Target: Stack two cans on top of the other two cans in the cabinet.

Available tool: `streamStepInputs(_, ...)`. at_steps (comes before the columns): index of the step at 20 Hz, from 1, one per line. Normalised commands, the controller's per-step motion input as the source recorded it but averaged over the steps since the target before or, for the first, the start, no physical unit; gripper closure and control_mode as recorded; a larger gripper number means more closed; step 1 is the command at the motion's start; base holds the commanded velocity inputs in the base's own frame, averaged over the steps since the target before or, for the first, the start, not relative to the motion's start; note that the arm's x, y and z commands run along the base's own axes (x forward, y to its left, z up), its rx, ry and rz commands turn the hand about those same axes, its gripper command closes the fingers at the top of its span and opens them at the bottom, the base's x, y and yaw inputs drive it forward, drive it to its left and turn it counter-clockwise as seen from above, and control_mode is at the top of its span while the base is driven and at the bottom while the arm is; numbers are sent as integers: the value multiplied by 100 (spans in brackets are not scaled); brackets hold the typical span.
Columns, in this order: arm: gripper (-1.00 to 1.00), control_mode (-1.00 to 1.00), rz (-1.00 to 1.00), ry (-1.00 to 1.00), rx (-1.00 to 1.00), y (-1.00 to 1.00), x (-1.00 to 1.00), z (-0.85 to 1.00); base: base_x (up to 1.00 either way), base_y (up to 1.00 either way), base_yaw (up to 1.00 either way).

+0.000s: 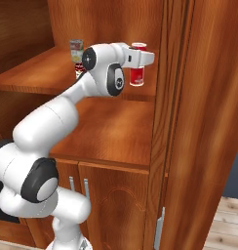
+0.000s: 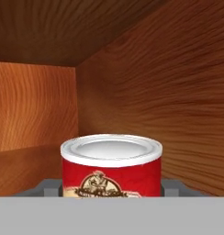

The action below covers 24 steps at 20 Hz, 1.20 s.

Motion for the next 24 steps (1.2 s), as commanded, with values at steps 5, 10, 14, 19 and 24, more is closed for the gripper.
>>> streamStepInputs(5, -100, -100, 0, 0, 0, 0, -3, 0, 0, 0, 0)
streamStepInputs(10, -100, -100, 0, 0, 0, 0, -4, 3, 0, 0, 0)
streamStepInputs(14, -100, -100, -2, 0, 0, 4, -29, 1, 0, 0, 0)
streamStepInputs(19, -100, -100, -4, 0, 0, 11, -34, 0, 0, 0, 0)
streamStepInputs(24, -100, -100, -6, 0, 0, 25, -41, 0, 0, 0, 0)
